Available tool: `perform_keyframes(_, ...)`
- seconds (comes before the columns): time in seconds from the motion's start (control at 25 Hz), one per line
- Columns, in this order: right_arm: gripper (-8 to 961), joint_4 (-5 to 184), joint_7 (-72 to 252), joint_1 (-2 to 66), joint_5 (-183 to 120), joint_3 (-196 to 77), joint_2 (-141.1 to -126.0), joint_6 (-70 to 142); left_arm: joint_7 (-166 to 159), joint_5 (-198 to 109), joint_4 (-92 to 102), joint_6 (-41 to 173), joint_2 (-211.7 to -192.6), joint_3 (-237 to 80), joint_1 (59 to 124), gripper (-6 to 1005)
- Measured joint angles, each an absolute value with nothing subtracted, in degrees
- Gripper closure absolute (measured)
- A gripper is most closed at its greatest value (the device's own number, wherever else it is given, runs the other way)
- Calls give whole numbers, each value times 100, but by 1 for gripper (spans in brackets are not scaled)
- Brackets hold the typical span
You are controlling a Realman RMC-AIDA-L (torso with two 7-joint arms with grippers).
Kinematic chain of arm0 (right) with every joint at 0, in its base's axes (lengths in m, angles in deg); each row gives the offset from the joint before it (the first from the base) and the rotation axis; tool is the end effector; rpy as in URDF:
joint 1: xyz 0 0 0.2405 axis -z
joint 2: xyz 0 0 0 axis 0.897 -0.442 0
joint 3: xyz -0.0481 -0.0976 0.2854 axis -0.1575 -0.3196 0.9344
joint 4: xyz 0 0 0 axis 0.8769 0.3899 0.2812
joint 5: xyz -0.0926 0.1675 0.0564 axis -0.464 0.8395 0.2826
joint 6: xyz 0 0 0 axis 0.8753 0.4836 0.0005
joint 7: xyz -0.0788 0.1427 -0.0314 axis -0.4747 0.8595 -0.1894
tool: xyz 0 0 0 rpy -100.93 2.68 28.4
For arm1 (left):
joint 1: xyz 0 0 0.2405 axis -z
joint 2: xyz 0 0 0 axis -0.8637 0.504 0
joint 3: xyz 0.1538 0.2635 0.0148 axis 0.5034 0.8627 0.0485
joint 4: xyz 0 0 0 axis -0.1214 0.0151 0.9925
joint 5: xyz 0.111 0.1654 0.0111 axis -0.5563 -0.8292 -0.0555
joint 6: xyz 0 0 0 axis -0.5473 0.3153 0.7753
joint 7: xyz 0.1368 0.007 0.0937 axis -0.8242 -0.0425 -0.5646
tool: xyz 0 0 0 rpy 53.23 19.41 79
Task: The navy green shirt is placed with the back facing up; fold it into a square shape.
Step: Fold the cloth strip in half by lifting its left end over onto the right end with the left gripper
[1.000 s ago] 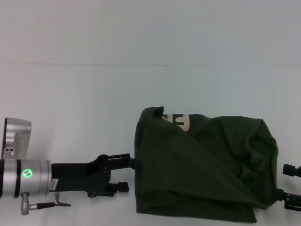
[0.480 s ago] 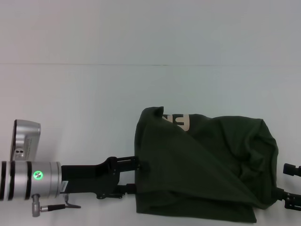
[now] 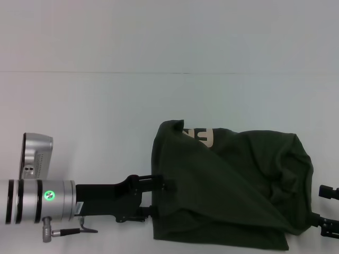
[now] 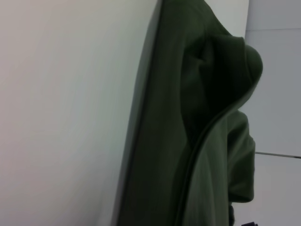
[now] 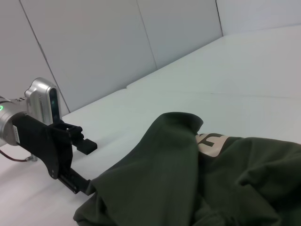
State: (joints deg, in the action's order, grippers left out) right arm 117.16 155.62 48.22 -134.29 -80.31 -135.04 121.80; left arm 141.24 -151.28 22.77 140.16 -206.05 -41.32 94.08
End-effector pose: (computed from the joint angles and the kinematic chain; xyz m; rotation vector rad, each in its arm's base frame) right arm 0.3880 0.2580 -0.0041 -2.5168 0.8156 0.6807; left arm -0.2931 0.3291 -0.1064 1.8455 2.2854 0.5968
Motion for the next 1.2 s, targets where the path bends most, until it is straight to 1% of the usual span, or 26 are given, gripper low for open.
perform_keyframes(0.4,3,11717,15562,4830,-13436,-8031,-13504,12238,14075,-15096,2293,14107,-20607,-4359,9408,121)
perform_keyframes(0.52,3,11716,15562,4826,-13436,-8032,-13505,12265,14057,-15125,2279,14008,-20655,-4325,9430,124)
perform_keyframes(0.8,3,11717,15580,4818,-13428,-8032,-13491,12282,13923,-15089,2311,13937,-20696,-4341,9435,126)
perform_keyframes(0.88,4,11717,15593,4824,-13420,-8032,-13485,12290,13809,-15099,2330,13927,-20738,-4315,9455,127)
perform_keyframes(1.04,5,11717,15608,4845,-13403,-7972,-13465,12394,13729,-15156,2351,13819,-20802,-4038,9538,172)
perform_keyframes(1.2,6,11717,15603,4858,-13417,-7839,-13458,12520,13728,-15153,2363,13733,-20818,-3932,9573,217)
